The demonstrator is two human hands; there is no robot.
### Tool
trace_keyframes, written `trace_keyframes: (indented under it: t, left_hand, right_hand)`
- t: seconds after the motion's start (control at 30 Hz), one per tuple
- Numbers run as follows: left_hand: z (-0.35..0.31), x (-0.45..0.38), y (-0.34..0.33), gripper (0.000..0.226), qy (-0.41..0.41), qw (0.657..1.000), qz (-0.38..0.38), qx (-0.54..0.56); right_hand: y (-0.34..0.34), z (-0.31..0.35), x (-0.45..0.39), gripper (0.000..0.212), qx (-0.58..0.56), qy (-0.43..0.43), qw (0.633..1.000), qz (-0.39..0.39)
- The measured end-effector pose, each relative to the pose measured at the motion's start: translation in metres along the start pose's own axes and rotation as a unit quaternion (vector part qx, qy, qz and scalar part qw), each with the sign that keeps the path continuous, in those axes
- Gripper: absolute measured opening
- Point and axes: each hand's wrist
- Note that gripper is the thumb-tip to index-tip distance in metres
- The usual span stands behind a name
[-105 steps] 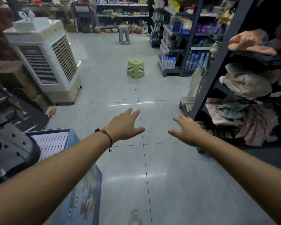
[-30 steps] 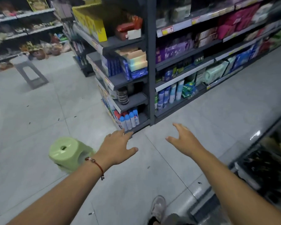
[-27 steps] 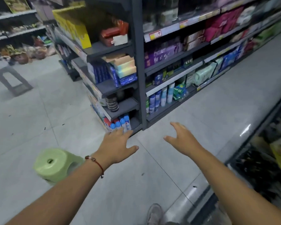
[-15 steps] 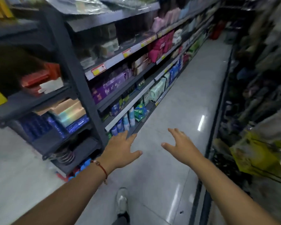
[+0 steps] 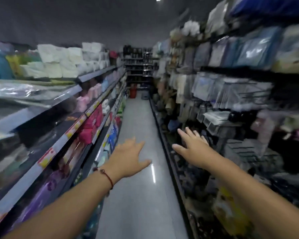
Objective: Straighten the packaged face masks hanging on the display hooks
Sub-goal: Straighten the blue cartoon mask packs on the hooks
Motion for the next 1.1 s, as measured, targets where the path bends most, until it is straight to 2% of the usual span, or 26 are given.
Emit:
trace_keyframes:
  t: [0.2, 0.4, 0.8, 1.1]
  left_hand:
    - [-0.07, -0.127, 0.098, 0.083, -0.156, 0.986, -0.046, 0.022]
    - [-0.133, -0.217, 0.148, 0.08, -0.252, 0.966, -0.051, 0.017]
    - [-0.248, -0.374, 0.178, 0.078, -0.342, 0.935, -0.091, 0.034]
    - [-0.305, -0.485, 0.156, 0.08, -0.37, 0.922, -0.084, 0.082]
  right_hand:
    - [0.122, -0.039, -0.039, 0.076, 0.035, -0.119, 0.987, -0.101]
    - [0.18, -0.086, -0.05, 0.077, 0.089, -0.2, 0.966, -0.141]
    - [0.254, -0.194, -0.128, 0.082, 0.139, -0.28, 0.933, -0.176]
    - [0.246, -0.259, -0.192, 0.083, 0.14, -0.304, 0.922, -0.195]
Point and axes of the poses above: each hand's wrist, its own x-axis away from the middle knuckle, its own y-axis out of the back of the hand, z = x × y, and after that the axes turned 9 degrees about y, right-handed
